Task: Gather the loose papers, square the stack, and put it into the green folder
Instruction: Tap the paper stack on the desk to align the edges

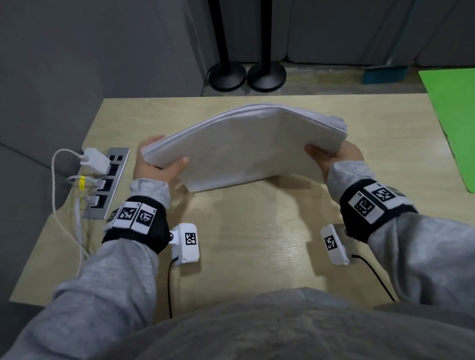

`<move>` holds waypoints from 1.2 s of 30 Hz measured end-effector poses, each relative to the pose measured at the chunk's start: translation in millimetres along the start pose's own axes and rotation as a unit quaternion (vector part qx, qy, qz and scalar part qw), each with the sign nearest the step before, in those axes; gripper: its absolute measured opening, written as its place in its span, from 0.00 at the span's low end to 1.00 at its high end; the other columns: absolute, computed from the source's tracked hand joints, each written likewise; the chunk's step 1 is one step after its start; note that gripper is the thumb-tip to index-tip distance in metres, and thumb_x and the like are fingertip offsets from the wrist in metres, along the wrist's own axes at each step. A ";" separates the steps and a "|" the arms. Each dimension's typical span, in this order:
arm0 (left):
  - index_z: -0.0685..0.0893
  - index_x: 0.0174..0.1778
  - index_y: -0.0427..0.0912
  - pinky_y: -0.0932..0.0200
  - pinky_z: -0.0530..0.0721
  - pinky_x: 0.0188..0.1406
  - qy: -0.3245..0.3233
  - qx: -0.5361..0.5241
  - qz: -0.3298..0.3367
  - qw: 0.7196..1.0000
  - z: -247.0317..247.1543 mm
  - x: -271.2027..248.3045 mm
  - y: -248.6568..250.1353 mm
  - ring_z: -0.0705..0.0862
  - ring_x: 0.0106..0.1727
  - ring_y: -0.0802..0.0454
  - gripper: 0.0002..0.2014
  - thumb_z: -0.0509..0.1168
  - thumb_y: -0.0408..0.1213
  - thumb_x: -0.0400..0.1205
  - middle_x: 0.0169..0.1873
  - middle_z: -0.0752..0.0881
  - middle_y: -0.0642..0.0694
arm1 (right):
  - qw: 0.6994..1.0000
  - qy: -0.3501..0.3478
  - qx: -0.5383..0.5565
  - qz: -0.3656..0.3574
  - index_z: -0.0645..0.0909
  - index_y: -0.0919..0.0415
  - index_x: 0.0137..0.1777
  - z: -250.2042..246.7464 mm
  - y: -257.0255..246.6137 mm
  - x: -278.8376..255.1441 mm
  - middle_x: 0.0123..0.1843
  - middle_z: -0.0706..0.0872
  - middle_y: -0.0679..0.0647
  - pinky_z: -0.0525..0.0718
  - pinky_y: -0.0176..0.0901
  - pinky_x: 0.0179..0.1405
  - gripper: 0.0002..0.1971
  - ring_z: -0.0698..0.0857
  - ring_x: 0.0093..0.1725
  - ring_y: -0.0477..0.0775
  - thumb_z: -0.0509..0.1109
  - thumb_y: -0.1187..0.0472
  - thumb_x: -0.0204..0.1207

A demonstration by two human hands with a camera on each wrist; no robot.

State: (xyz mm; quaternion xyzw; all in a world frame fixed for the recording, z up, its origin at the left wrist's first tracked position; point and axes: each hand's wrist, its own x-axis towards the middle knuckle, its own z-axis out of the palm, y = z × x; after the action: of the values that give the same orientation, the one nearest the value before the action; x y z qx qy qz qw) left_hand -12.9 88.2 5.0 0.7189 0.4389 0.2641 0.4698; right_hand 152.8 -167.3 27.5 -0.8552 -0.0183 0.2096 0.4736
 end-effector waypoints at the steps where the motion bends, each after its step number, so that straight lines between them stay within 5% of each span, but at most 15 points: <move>1: 0.68 0.74 0.43 0.83 0.78 0.45 -0.007 -0.017 0.035 0.999 -5.7 0.0 5.8 0.79 0.60 0.51 0.38 0.78 0.31 0.69 0.62 0.77 0.47 | 1.000 0.014 -0.008 -0.013 0.81 0.58 0.62 -2.2 -4.8 -2.9 0.45 0.82 0.54 0.73 0.36 0.45 0.21 0.82 0.45 0.58 0.73 0.47 0.73; 3: 0.59 0.79 0.48 0.69 0.77 0.64 -0.001 -0.004 0.103 0.995 -15.3 -3.5 24.7 0.73 0.70 0.51 0.46 0.78 0.33 0.68 0.70 0.72 0.45 | 0.998 0.038 -0.024 -0.054 0.82 0.56 0.61 -4.6 -12.2 -5.8 0.43 0.81 0.51 0.72 0.33 0.38 0.18 0.79 0.41 0.54 0.71 0.47 0.75; 5: 0.60 0.79 0.50 0.46 0.69 0.76 0.000 0.105 0.198 0.975 -16.8 -8.3 45.2 0.66 0.77 0.49 0.46 0.76 0.44 0.66 0.75 0.67 0.45 | 0.993 0.046 -0.028 -0.105 0.83 0.53 0.61 -4.0 -22.3 -8.8 0.44 0.83 0.50 0.72 0.31 0.36 0.15 0.80 0.43 0.52 0.70 0.49 0.77; 8: 0.68 0.75 0.57 0.25 0.48 0.76 -0.037 0.339 0.319 0.885 -7.2 -19.7 79.9 0.58 0.81 0.43 0.41 0.71 0.53 0.63 0.78 0.65 0.48 | 0.981 0.056 -0.049 -0.178 0.85 0.50 0.57 -0.6 -37.3 -12.5 0.45 0.83 0.45 0.77 0.36 0.44 0.10 0.83 0.46 0.51 0.69 0.51 0.78; 10: 0.70 0.73 0.58 0.23 0.48 0.75 -0.068 0.367 0.362 0.854 3.3 -28.7 99.9 0.60 0.81 0.43 0.38 0.72 0.50 0.65 0.77 0.68 0.49 | 0.969 0.050 -0.082 -0.229 0.85 0.48 0.56 3.9 -47.0 -16.0 0.44 0.80 0.41 0.76 0.36 0.44 0.08 0.81 0.46 0.48 0.67 0.54 0.80; 13: 0.76 0.69 0.52 0.36 0.67 0.72 -0.106 0.316 0.386 0.860 12.1 -39.9 116.4 0.76 0.70 0.45 0.25 0.68 0.42 0.74 0.67 0.80 0.49 | 0.933 0.033 -0.118 -0.338 0.86 0.46 0.55 8.4 -56.6 -21.9 0.45 0.82 0.41 0.76 0.35 0.47 0.13 0.83 0.47 0.47 0.64 0.60 0.78; 15: 0.80 0.60 0.47 0.52 0.79 0.54 -0.105 0.259 0.389 0.877 12.0 -41.8 118.9 0.84 0.52 0.44 0.14 0.64 0.37 0.79 0.51 0.87 0.47 | 0.923 0.038 -0.102 -0.369 0.86 0.47 0.54 5.6 -58.7 -25.7 0.45 0.83 0.41 0.75 0.31 0.47 0.13 0.80 0.46 0.43 0.65 0.63 0.77; 18: 0.82 0.55 0.43 0.61 0.76 0.40 -0.085 0.205 0.376 0.900 8.0 -43.4 118.6 0.83 0.41 0.47 0.08 0.64 0.35 0.81 0.40 0.87 0.45 | 0.931 0.065 -0.084 -0.349 0.85 0.48 0.49 -2.0 -58.2 -28.8 0.41 0.81 0.41 0.74 0.36 0.35 0.04 0.78 0.40 0.46 0.70 0.53 0.76; 22: 0.83 0.53 0.43 0.73 0.74 0.33 -0.077 0.121 0.304 0.942 -0.6 -38.3 116.3 0.80 0.34 0.63 0.07 0.65 0.34 0.80 0.34 0.84 0.53 | 0.951 0.095 -0.037 -0.292 0.83 0.46 0.47 -8.1 -51.8 -18.2 0.43 0.83 0.40 0.76 0.34 0.40 0.10 0.80 0.41 0.44 0.74 0.45 0.70; 25: 0.82 0.52 0.49 0.75 0.76 0.38 -0.103 0.046 0.253 0.961 -11.0 -27.1 108.1 0.79 0.35 0.73 0.07 0.65 0.35 0.79 0.35 0.83 0.61 | 0.965 0.100 0.046 -0.239 0.76 0.45 0.45 -11.6 -47.3 -14.8 0.41 0.81 0.37 0.75 0.26 0.39 0.14 0.79 0.40 0.33 0.77 0.45 0.66; 29: 0.81 0.52 0.60 0.67 0.81 0.52 -0.098 -0.030 0.218 0.971 -19.5 -20.2 96.9 0.83 0.49 0.68 0.11 0.65 0.37 0.80 0.44 0.86 0.67 | 0.943 0.022 0.270 -0.191 0.71 0.57 0.61 -6.9 -47.4 -13.1 0.56 0.83 0.53 0.81 0.27 0.43 0.24 0.86 0.47 0.42 0.78 0.62 0.69; 32: 0.77 0.62 0.44 0.72 0.81 0.49 -0.127 -0.132 0.172 0.968 -13.0 -24.0 91.7 0.85 0.52 0.68 0.15 0.62 0.24 0.82 0.48 0.87 0.62 | 0.953 -0.057 0.235 -0.183 0.77 0.57 0.58 -2.7 -51.9 -14.3 0.49 0.87 0.45 0.83 0.30 0.47 0.18 0.87 0.44 0.36 0.77 0.62 0.71; 36: 0.75 0.62 0.40 0.71 0.81 0.48 -0.111 -0.159 0.167 0.967 -1.2 -29.8 87.0 0.86 0.48 0.68 0.17 0.60 0.20 0.81 0.42 0.89 0.66 | 0.948 -0.034 0.249 -0.193 0.80 0.46 0.44 -0.5 -59.8 -21.6 0.34 0.89 0.36 0.84 0.31 0.41 0.11 0.88 0.36 0.33 0.79 0.58 0.69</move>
State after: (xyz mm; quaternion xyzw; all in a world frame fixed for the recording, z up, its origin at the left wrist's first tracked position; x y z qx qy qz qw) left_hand 5.4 47.4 85.4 0.7226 0.2103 0.3241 0.5733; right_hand 143.3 -139.7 84.0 -0.6824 -0.1458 0.1411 0.7022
